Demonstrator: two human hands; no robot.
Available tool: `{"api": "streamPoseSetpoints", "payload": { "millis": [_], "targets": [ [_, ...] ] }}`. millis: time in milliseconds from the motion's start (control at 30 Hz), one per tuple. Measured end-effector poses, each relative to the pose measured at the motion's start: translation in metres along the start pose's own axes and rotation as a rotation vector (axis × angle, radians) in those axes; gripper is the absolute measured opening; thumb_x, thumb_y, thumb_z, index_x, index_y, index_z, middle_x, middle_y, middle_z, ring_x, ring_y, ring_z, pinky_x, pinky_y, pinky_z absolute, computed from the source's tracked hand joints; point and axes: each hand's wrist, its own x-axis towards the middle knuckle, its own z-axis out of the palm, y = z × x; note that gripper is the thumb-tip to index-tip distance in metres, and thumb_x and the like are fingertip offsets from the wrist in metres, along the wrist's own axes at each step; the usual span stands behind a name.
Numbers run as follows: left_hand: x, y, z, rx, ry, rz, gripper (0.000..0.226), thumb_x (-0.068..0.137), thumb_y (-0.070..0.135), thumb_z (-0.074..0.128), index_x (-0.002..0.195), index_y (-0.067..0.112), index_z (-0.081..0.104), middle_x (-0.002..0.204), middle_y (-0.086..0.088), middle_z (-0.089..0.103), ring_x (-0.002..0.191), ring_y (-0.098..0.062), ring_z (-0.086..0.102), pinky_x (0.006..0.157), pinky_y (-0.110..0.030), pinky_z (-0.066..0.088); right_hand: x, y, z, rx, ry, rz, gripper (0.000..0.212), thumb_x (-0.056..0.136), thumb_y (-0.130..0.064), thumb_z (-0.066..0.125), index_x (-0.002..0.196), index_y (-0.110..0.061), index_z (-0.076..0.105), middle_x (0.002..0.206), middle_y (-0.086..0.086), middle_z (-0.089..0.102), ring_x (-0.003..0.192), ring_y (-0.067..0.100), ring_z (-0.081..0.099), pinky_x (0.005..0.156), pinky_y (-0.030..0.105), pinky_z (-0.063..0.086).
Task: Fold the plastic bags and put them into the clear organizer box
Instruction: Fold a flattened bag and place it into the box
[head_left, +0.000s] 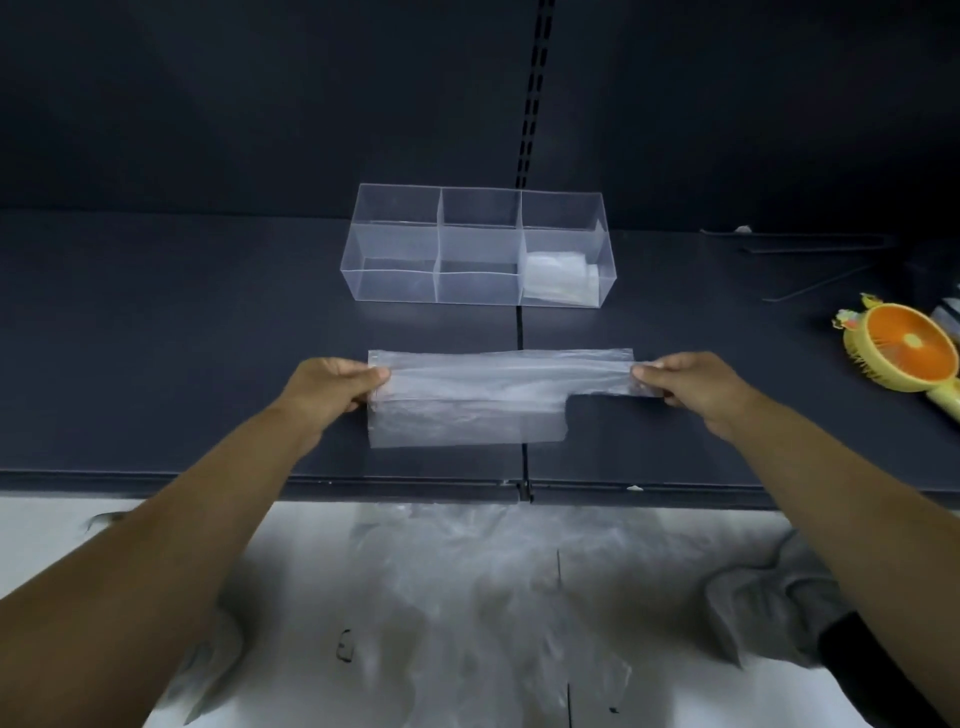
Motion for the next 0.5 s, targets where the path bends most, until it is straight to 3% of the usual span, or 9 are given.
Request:
{"api": "streamPoseSetpoints", "payload": {
  "millis": [133, 300, 400, 500],
  "targets": [
    [0.024, -0.009, 0.016, 0.148, 0.150, 0.025, 0.014, 0.082, 0.029, 0.075, 0.081, 0.015, 0.072, 0.075, 0.008, 0.065, 0.070, -0.001, 0.056, 0.069, -0.016, 0.041, 0.025, 0.007, 0.019, -0.024, 0.222, -0.035, 0.020, 0.085, -0.022, 0.071, 0.066, -0.020, 0.066, 0.081, -0.006, 0.065, 0.083, 0.010, 0.059, 0.080, 0.023, 0.041],
    [0.025, -0.016, 0.025, 0.286, 0.240, 0.115, 0.020, 0.083, 0.033, 0.072, 0.065, 0.027, 0.066, 0.068, 0.011, 0.065, 0.066, -0.003, 0.058, 0.056, -0.018, 0.039, 0.030, 0.010, 0.031, -0.094, 0.398, -0.030, 0.023, 0.084, -0.032, 0.071, 0.065, -0.025, 0.061, 0.068, -0.010, 0.059, 0.068, 0.008, 0.054, 0.070, 0.024, 0.039],
    [0.023, -0.018, 0.029, 0.344, 0.282, 0.143, 0.019, 0.086, 0.031, 0.069, 0.073, 0.018, 0.069, 0.071, 0.003, 0.068, 0.069, -0.015, 0.062, 0.057, -0.023, 0.040, 0.032, 0.008, 0.036, -0.138, 0.448, -0.027, 0.025, 0.084, -0.035, 0.070, 0.065, -0.021, 0.062, 0.066, -0.003, 0.060, 0.067, 0.014, 0.054, 0.067, 0.026, 0.042],
    [0.016, -0.018, 0.035, 0.371, 0.407, 0.202, 0.012, 0.087, 0.024, 0.068, 0.085, 0.012, 0.066, 0.091, -0.005, 0.066, 0.082, -0.022, 0.061, 0.066, -0.029, 0.043, 0.032, 0.005, 0.039, -0.190, 0.463, -0.024, 0.030, 0.085, -0.037, 0.068, 0.061, -0.019, 0.063, 0.067, 0.004, 0.062, 0.064, 0.018, 0.054, 0.064, 0.028, 0.045]
  ]
}}
